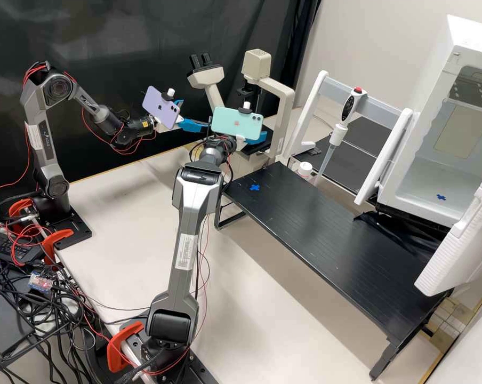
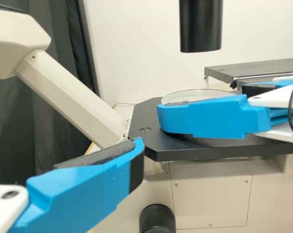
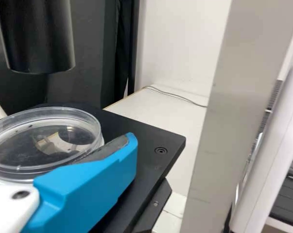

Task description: Move the petri dish to the bench

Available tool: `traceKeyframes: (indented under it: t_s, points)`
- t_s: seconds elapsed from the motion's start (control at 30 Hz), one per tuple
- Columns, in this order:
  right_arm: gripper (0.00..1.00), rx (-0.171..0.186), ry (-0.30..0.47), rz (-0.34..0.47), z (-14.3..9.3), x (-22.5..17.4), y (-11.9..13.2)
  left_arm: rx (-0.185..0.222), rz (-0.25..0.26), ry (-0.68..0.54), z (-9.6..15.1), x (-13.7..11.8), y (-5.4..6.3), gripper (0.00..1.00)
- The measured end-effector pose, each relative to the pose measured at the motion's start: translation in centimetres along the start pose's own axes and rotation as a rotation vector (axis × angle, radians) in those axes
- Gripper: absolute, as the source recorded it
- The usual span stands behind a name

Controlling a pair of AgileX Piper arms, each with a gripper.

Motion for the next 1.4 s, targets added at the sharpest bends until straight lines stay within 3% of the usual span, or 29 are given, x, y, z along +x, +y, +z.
traceKeyframes:
  t_s: [0.67,0.83,0.9,1.03,1.2,1.4]
  points:
    - [0.0,0.008,-0.012,-0.037,0.1,-0.7,-0.5,0.0,0.0,0.0,0.0,0.0,0.0,1.0]
    - [0.0,0.027,0.007,-0.034,0.2,-1.7,-0.3,0.0,0.0,0.0,0.0,0.0,0.0,1.0]
    - [0.0,0.014,0.017,-0.038,0.4,-2.2,-0.5,0.0,0.0,0.0,0.0,0.0,0.0,1.0]
    - [0.0,0.008,0.052,-0.02,0.4,-4.2,0.0,0.0,0.0,0.0,0.0,0.0,0.0,1.0]
    - [0.0,0.032,0.101,0.0,-0.1,-7.8,0.9,0.0,0.0,0.0,0.0,0.0,0.0,1.0]
    - [0.0,0.013,0.145,0.037,0.7,-12.2,1.4,0.0,0.0,0.0,0.0,0.0,0.0,1.0]
